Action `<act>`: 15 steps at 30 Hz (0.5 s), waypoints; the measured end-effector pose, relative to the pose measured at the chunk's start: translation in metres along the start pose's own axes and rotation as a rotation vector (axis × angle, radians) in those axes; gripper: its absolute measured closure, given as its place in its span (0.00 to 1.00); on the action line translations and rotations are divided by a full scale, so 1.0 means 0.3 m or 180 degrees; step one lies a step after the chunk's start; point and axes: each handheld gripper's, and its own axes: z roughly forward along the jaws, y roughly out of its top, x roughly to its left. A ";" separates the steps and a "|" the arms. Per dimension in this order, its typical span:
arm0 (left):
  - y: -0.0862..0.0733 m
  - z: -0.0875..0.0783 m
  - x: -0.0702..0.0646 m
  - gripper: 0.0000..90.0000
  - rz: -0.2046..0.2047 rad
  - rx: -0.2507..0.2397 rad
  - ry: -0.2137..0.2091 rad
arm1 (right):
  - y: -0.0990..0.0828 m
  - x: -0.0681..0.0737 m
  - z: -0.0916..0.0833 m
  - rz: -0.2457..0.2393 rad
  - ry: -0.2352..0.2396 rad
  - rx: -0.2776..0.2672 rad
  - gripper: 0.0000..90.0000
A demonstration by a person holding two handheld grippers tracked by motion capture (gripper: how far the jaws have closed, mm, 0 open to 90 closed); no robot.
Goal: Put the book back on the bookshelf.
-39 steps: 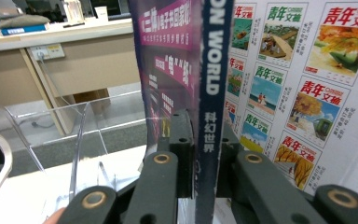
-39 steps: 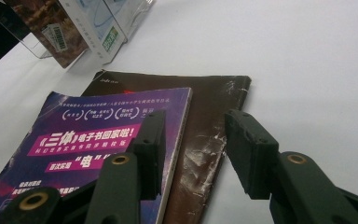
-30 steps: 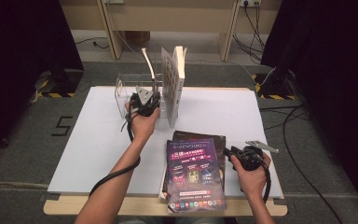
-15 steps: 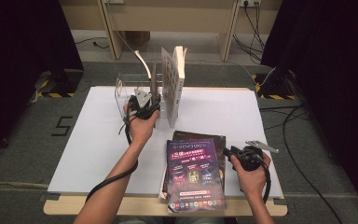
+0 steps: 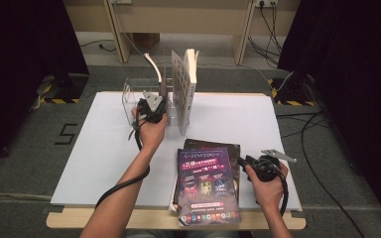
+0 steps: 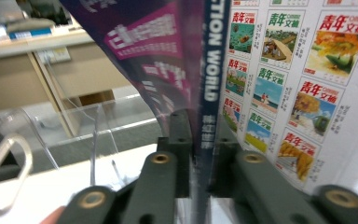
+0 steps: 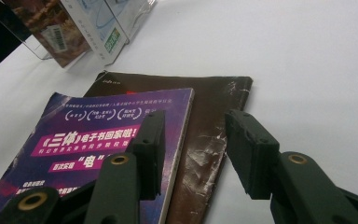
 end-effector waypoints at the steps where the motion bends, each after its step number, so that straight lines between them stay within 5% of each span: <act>1: 0.002 0.004 -0.002 0.92 0.0008 -0.0008 -0.0008 | 0.000 0.000 0.000 0.0000 -0.0001 -0.0002 0.65; 10: -0.018 0.019 -0.046 0.92 0.0246 -0.0017 -0.0037 | -0.002 0.001 0.003 0.0005 0.0005 0.0013 0.65; 15: -0.024 0.020 -0.044 0.88 0.0113 -0.0023 -0.0086 | -0.001 0.001 -0.002 -0.0002 0.0000 0.0009 0.65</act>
